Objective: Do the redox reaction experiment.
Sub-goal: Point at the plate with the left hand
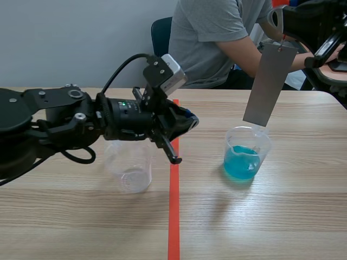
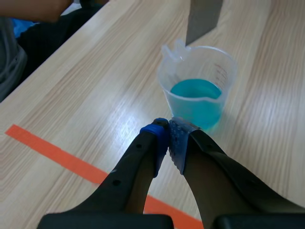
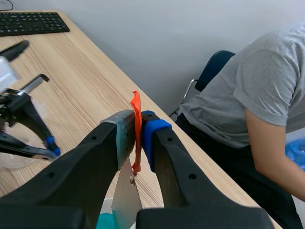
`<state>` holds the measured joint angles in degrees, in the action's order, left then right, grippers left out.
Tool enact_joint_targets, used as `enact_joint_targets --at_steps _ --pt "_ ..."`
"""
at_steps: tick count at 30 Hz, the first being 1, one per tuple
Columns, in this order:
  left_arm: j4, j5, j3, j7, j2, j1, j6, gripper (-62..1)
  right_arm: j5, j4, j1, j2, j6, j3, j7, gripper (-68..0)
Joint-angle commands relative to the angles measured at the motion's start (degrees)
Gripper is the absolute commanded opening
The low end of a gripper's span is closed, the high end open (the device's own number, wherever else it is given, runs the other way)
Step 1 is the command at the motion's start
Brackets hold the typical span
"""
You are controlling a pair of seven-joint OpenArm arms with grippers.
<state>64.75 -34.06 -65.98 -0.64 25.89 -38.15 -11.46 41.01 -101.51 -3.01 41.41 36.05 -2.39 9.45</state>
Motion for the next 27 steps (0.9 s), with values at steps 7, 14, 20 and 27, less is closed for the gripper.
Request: enact_joint_targets --at_steps 7,14,20,27 --pt "-8.26 -0.26 -2.19 1.20 -8.48 -4.04 0.46 -57.7 0.87 -0.15 -1.60 0.31 -0.20 0.17 -0.81 -66.2" --pt "-12.70 -0.46 -2.23 1.66 -13.51 -5.38 0.52 -57.7 1.09 -0.15 -1.60 0.15 -0.20 0.17 -0.81 -66.2" --pt "-14.73 -0.44 -2.23 1.68 -16.15 -5.44 1.51 -57.7 1.09 -0.15 -1.60 0.15 -0.20 0.17 -0.81 -66.2" --pt "-15.21 -0.68 -2.23 3.52 -16.52 -5.53 1.79 -57.7 1.09 -0.15 -1.60 0.15 -0.20 0.17 -0.81 -66.2"
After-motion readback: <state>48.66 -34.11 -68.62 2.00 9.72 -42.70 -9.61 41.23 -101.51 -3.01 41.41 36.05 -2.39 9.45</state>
